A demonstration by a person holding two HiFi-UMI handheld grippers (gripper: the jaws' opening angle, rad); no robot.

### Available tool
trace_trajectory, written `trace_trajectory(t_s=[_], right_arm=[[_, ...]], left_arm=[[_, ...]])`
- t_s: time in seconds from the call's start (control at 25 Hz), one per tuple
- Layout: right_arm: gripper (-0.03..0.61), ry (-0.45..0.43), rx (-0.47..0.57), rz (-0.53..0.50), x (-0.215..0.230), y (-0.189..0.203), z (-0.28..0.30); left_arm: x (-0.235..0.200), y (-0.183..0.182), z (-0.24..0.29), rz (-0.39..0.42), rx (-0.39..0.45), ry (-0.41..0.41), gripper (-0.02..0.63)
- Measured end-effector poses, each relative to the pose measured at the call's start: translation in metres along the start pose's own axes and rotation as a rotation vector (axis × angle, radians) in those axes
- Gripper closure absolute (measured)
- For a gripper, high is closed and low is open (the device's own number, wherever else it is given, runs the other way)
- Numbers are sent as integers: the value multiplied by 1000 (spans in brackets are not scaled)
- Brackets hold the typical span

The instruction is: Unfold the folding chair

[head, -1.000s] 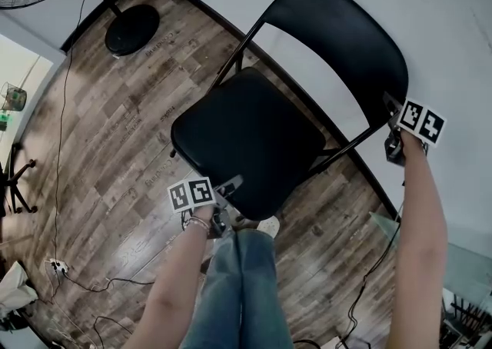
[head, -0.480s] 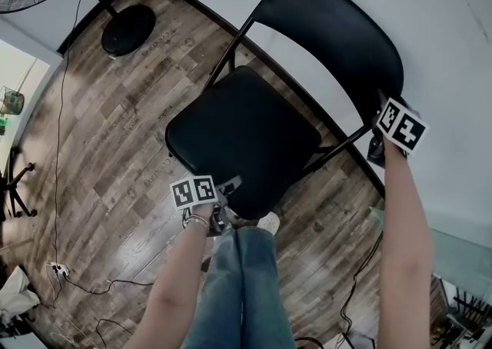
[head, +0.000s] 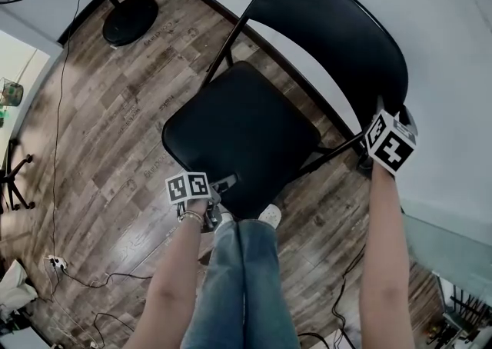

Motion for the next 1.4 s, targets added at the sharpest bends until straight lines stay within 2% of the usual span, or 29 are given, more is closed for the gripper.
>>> trace_trajectory(t_s=[0.32, 0.56, 0.88, 1.04, 1.2, 1.4], right_arm=[[331, 40, 56, -12, -22, 9, -45], [330, 54, 96, -42, -39, 19, -74], [330, 81, 130, -74, -61, 30, -111], [331, 96, 89, -55, -61, 28, -112], [342, 121, 106, -69, -68, 28, -116], [345, 79, 92, -90, -72, 22, -125]], left_arm=[[-31, 9, -4, -10, -46, -50, 129], [-50, 15, -9, 5, -74, -173, 117], [-55, 20, -21, 187, -77, -405, 117], [-51, 21, -24, 249, -48, -437, 115], [-43, 21, -28, 321, -54, -473, 116], [-22, 25, -37, 410, -69, -463, 115]])
Point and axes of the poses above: the fingertips, and each gripper's own axes: z forward along the fingers, x to its right, y out of its underside, the point moved 7 cm from there along -z, backward along the fingers, and after that the axes turned 8 degrees about x, right-handed, at the moved point
